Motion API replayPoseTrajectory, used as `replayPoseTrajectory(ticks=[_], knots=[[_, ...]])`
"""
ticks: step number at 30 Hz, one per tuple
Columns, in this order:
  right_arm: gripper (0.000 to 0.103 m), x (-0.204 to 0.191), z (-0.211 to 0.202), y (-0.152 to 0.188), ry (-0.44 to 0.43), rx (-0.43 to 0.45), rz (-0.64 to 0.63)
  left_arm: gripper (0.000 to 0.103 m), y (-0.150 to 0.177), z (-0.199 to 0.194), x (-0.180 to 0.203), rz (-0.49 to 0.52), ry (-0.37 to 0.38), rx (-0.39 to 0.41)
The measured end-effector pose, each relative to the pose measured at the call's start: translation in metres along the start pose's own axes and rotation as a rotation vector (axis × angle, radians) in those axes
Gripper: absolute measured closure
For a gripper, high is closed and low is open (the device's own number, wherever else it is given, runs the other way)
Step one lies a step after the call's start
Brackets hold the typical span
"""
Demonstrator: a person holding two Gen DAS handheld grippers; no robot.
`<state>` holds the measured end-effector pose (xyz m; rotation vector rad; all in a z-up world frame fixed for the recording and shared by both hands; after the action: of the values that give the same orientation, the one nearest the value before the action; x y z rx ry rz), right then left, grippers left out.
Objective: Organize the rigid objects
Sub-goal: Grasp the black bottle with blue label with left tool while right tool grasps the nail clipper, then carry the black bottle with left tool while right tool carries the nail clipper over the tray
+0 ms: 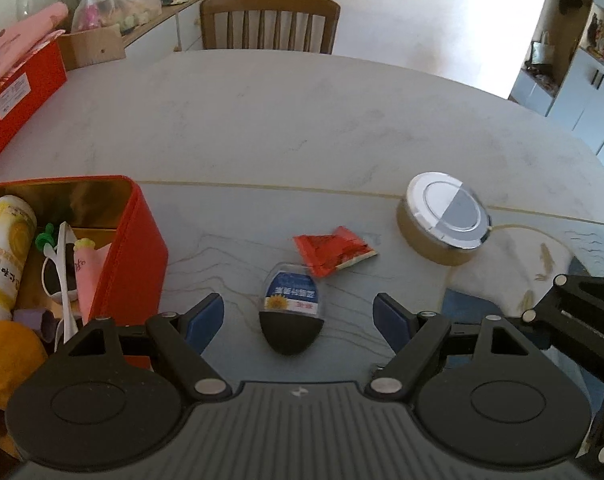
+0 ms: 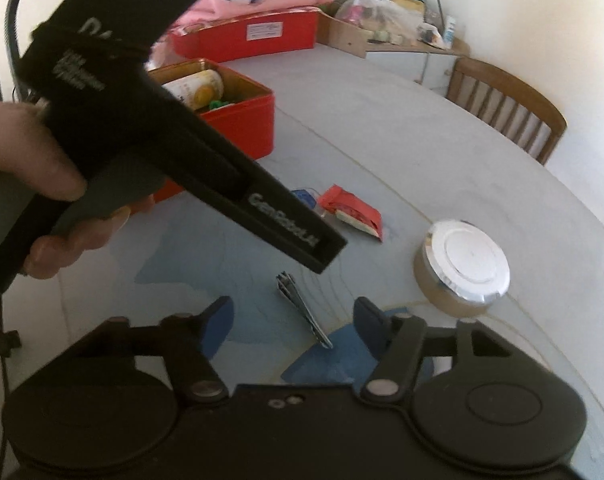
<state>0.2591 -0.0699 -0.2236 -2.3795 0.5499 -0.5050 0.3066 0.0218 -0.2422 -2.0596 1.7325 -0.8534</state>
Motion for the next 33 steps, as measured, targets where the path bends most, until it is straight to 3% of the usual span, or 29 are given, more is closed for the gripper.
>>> replayPoseTrajectory(ticks=[2, 6, 10, 16, 22, 33], knots=[[0.049, -0.001, 0.004, -0.001, -0.007, 0.000, -0.009, 0.023, 0.001, 0.002, -0.001, 0.003, -0.001, -0.005], [0.062, -0.001, 0.011, -0.002, -0.010, -0.003, -0.020, 0.035, 0.000, 0.006, -0.003, 0.000, 0.004, -0.010], [0.067, -0.002, 0.013, -0.004, -0.025, 0.000, -0.005, 0.039, -0.001, 0.006, -0.003, 0.005, 0.006, -0.003], [0.078, 0.001, 0.013, -0.003, -0.038, -0.002, 0.029, 0.063, -0.001, 0.004, 0.000, 0.032, 0.001, 0.005], [0.096, 0.010, 0.013, -0.001, -0.001, -0.021, 0.075, 0.065, -0.001, 0.005, 0.005, 0.081, -0.022, -0.005], [0.096, 0.035, -0.006, 0.020, 0.019, -0.081, 0.347, 0.065, 0.012, -0.008, 0.010, 0.046, 0.015, -0.015]])
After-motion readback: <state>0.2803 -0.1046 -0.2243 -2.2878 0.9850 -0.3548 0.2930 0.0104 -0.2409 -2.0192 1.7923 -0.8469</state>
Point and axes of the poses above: each gripper's, at about its wrist camera, not at the fingertips, and z roughly the way its jaws point, x to its right, y to its underside, the point moved 10 cm from there along z, roughly the way its jaws point, and after that the axes turned 13 degrees about y, right-handed, at the moved point
